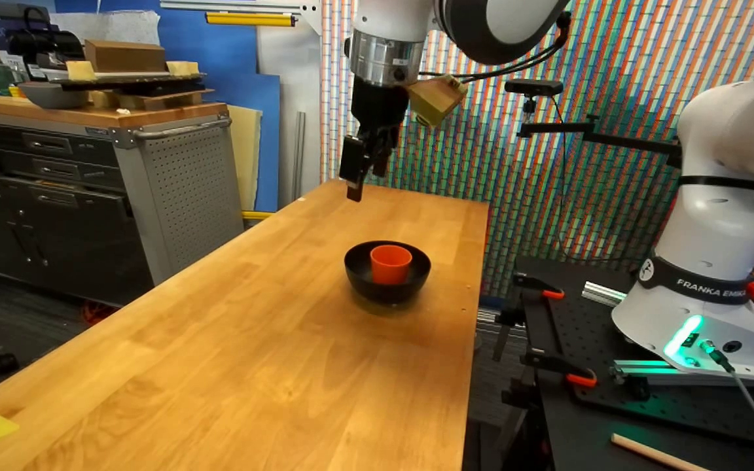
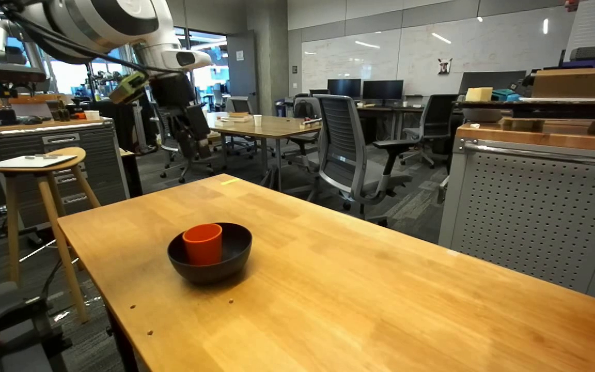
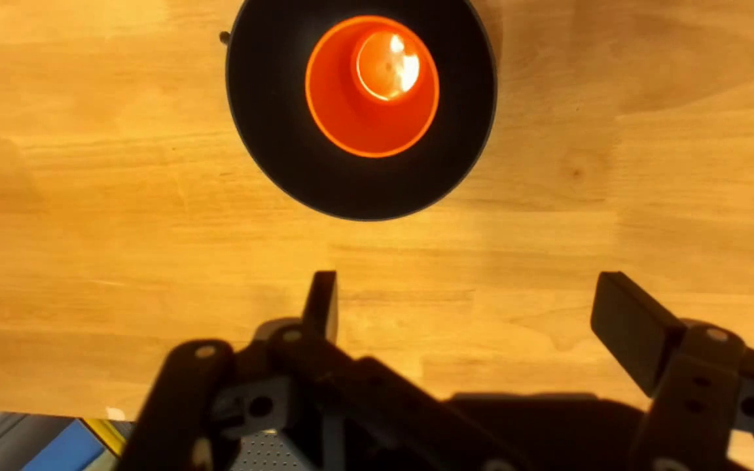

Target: Put the cup in the bowl

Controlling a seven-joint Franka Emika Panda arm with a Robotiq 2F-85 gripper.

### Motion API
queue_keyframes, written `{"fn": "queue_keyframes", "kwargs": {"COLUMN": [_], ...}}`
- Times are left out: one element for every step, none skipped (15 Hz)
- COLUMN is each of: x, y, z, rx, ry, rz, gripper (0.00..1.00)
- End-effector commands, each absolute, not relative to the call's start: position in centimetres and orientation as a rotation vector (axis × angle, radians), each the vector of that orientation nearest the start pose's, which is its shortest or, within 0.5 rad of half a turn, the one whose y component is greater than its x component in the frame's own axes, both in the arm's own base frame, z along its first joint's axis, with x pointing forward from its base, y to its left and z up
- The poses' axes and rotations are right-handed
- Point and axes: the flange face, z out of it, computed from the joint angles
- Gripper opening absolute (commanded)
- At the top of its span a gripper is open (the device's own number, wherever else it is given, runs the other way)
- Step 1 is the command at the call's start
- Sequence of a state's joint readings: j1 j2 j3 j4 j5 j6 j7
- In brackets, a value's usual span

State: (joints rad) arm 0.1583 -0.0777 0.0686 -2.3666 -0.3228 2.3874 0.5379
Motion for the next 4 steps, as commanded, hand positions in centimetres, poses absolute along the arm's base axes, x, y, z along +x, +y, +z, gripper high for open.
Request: {"fn": "queue_keyframes", "kwargs": {"x": [45.1, 47.1, 46.4, 46.0], "y": [12.4, 12.0, 12.3, 12.5], "z": [38.7, 37.8, 38.0, 38.2], "rx": [-3.268, -3.3, -3.289, -3.284], "ry": [-0.123, 0.013, -0.044, -0.075], "rz": [-0.151, -0.225, -0.185, -0.171], "gripper": [1.0, 1.0, 1.0, 1.0]}}
